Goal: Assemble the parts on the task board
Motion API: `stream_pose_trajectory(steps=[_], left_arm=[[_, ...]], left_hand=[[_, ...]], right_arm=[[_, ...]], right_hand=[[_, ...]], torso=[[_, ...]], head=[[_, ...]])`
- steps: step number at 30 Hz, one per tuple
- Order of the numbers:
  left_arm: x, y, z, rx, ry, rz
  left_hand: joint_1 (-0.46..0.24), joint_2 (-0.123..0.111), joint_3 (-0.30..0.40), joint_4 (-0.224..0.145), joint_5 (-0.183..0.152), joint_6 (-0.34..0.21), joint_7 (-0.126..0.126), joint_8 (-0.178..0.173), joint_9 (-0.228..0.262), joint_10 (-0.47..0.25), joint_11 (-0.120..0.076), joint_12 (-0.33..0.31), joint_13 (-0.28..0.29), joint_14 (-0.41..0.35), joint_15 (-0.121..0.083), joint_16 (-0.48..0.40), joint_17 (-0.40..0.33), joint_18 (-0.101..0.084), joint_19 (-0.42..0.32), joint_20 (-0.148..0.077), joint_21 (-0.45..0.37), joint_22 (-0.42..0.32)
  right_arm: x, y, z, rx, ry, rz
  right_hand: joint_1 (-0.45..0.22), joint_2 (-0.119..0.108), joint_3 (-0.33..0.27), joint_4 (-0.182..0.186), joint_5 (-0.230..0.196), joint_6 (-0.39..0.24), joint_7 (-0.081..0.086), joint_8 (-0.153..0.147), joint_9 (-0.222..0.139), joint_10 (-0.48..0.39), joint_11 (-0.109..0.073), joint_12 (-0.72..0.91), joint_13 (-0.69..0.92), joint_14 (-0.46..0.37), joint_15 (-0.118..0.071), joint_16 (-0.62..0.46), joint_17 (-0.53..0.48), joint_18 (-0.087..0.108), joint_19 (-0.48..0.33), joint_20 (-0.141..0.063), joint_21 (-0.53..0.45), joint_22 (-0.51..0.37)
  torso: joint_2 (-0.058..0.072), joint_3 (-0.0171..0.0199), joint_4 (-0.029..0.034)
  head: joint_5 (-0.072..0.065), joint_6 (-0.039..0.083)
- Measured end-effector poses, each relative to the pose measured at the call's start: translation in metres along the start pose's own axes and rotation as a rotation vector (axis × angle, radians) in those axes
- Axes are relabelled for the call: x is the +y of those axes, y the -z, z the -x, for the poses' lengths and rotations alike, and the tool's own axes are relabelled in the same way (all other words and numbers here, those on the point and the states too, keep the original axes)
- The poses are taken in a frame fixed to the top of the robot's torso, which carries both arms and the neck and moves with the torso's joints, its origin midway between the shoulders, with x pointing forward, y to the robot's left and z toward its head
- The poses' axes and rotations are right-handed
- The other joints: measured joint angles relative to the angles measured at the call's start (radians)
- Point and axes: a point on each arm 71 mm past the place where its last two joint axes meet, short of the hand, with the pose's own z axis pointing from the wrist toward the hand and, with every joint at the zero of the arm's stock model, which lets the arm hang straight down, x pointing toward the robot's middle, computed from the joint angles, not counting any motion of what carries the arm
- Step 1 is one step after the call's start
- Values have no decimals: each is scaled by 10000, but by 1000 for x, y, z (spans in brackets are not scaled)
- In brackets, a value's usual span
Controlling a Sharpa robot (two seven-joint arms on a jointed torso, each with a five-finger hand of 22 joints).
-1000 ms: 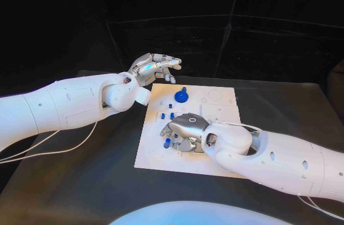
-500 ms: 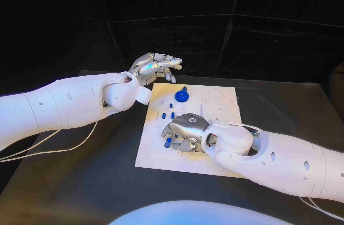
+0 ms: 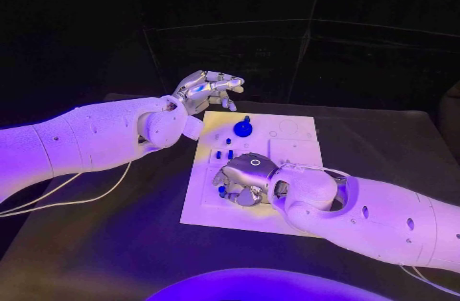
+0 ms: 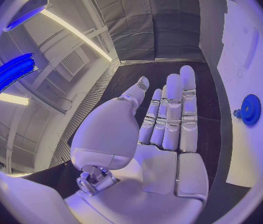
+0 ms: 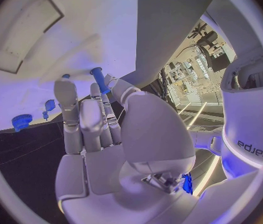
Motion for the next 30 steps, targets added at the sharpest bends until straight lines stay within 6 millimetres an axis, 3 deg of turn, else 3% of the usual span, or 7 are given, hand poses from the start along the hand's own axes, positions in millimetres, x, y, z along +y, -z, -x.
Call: stream_pose_trajectory(steps=[8,10,18,23,30], left_arm=[[0,0,0,6,2,8],[0,0,0,7,3,10],[0,0,0,10,3,22],[1,0,0,14,4,42],[1,1,1,11,2,61]], left_hand=[[0,0,0,0,0,0,0,0,0,0,0,0,0,0,0,0,0,1,0,0,0,1],[0,0,0,0,0,0,0,0,0,0,0,0,0,0,0,0,0,0,0,0,0,1],[0,0,1,1,0,0,0,0,0,0,0,0,0,1,0,0,1,0,0,0,1,1],[0,0,1,1,0,0,0,0,0,0,0,0,0,1,1,0,1,0,0,0,1,1],[0,0,1,1,0,-3,-2,0,0,0,0,0,0,1,1,0,2,0,0,0,1,0]], right_arm=[[-1,1,0,-14,-12,-52],[-4,1,0,-36,23,-185],[-13,4,1,-383,118,-564],[-11,9,6,-910,59,-443],[-19,31,13,-1763,-267,-462]], right_hand=[[0,0,0,0,0,0,0,0,-1,0,0,0,-11,0,0,52,64,0,0,0,0,-14],[0,0,57,-56,66,0,0,0,-1,-178,120,-94,-67,0,0,60,60,0,0,1,0,-98],[50,-57,114,-114,199,-38,38,0,-2,-864,286,-388,-109,-73,73,-314,-585,0,-341,125,-423,-814],[50,-56,146,-145,442,99,160,85,8,-864,286,-388,-108,-73,73,-315,-592,0,-342,125,-424,-800],[47,-60,319,-102,525,516,70,239,59,-378,194,-56,-76,-73,73,-369,-738,1,-408,131,-456,-911]], torso=[[3,-4,-1],[3,-6,-1],[2,-3,-1],[0,-2,-1],[-13,-8,0]], head=[[-24,-1],[-29,0],[-41,23],[-58,45],[-70,117]])
